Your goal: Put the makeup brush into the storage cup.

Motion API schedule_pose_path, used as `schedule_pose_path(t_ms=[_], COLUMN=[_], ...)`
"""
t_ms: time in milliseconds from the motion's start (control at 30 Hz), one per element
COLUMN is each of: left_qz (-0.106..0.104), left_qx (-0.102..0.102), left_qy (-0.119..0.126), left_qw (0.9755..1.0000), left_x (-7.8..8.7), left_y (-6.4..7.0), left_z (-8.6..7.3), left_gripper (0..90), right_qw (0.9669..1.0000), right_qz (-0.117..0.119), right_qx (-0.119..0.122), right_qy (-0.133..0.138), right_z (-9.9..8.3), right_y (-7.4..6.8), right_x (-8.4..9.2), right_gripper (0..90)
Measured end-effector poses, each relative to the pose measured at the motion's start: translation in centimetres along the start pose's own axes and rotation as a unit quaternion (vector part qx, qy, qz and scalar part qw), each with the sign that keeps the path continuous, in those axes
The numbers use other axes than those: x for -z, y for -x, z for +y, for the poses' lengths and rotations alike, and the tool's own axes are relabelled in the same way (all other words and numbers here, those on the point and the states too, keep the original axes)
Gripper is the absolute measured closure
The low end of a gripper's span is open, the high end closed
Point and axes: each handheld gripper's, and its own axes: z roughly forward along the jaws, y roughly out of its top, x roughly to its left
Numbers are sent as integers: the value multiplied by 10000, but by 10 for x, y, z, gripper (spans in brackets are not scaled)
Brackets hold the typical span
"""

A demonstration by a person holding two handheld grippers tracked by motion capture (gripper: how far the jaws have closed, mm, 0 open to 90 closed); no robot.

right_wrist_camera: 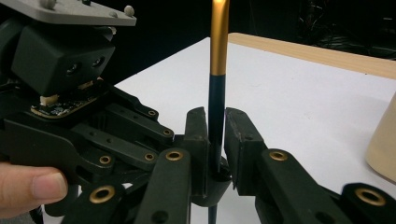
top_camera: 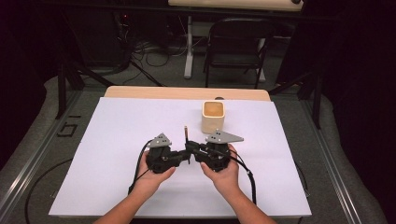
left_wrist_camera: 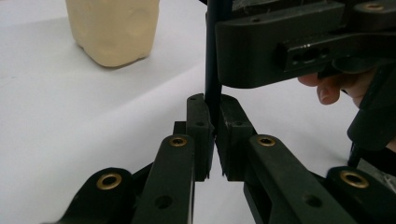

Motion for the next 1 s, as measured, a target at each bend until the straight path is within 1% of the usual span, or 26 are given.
schedule_pose_path(t_ms=[133, 167, 200, 267, 300, 367, 467, 500, 567, 600, 633, 700, 800, 867, 1000], left_qz=[111, 111, 173, 197, 240, 280, 326, 312, 326, 348, 346, 343, 374, 380, 400], left_qx=[-194, -194, -293, -329, -396, -461, -566, -596, -626, -637, -648, -663, -723, -719, -770], left_qy=[-55, -55, -83, -95, -122, -160, -200, -214, -217, -229, -241, -257, -275, -282, -318], left_qw=[9997, 9997, 9994, 9992, 9989, 9984, 9977, 9975, 9973, 9971, 9970, 9969, 9963, 9963, 9957], left_x=[-1, -1, -1, -1, -2, -3, -4, -4, -4, -5, -5, -5, -6, -6, -7], left_y=[2, 2, 4, 4, 6, 7, 9, 9, 10, 11, 11, 12, 13, 13, 14], left_z=[0, 0, 0, -1, -1, -2, -2, -2, -3, -3, -3, -3, -4, -4, -4], left_gripper=[845, 844, 845, 845, 845, 845, 845, 845, 845, 845, 845, 845, 845, 845, 846], right_qw=[10000, 10000, 10000, 10000, 10000, 10000, 10000, 9999, 9999, 9999, 9999, 9999, 9999, 9998, 9998], right_qz=[-6, -18, -8, -7, -5, -4, -13, -20, -21, -20, -32, -30, -32, -17, -28], right_qx=[-41, -49, -52, -66, -64, -86, -87, -99, -107, -126, -116, -111, -142, -165, -157], right_qy=[-2, -3, -13, 8, 19, 13, -1, 8, 24, 96, 39, 26, 52, 84, 78], right_z=[0, 1, 1, 1, 1, 1, 2, 2, 2, 2, 3, 3, 3, 4, 4], right_y=[1, 1, 2, 2, 2, 2, 3, 3, 3, 3, 4, 5, 5, 5, 5], right_x=[0, 1, 1, 1, 1, 2, 3, 3, 3, 3, 4, 5, 6, 6, 7], right_gripper=[769, 766, 761, 759, 757, 756, 755, 755, 756, 757, 757, 757, 757, 758, 758])
